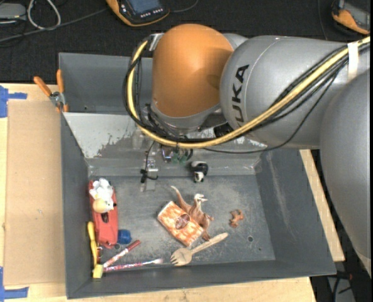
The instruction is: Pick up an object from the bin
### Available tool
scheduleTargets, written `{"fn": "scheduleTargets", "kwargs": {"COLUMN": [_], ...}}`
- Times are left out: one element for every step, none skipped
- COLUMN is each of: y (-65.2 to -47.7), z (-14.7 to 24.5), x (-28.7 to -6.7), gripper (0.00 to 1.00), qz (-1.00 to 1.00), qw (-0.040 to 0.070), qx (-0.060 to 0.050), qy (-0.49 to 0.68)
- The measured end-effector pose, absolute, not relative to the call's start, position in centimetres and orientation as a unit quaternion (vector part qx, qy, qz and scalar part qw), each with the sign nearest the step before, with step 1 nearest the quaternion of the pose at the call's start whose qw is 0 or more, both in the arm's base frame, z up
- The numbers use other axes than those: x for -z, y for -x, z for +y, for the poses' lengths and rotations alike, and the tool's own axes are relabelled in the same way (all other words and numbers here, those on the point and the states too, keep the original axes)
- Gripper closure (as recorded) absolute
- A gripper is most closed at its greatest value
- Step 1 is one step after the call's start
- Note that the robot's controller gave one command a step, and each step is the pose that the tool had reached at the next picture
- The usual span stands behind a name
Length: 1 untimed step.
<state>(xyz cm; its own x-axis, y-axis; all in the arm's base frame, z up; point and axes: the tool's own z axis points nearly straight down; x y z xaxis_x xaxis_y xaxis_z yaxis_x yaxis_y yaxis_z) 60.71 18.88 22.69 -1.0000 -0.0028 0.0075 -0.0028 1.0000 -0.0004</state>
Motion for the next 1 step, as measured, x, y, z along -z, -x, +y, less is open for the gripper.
{"fn": "scheduleTargets", "kwargs": {"y": [-60.89], "z": [18.78], "x": [-23.13], "gripper": [0.0], "qz": [-1.0], "qw": [0.0], "qx": [0.0], "qy": [0.0]}}
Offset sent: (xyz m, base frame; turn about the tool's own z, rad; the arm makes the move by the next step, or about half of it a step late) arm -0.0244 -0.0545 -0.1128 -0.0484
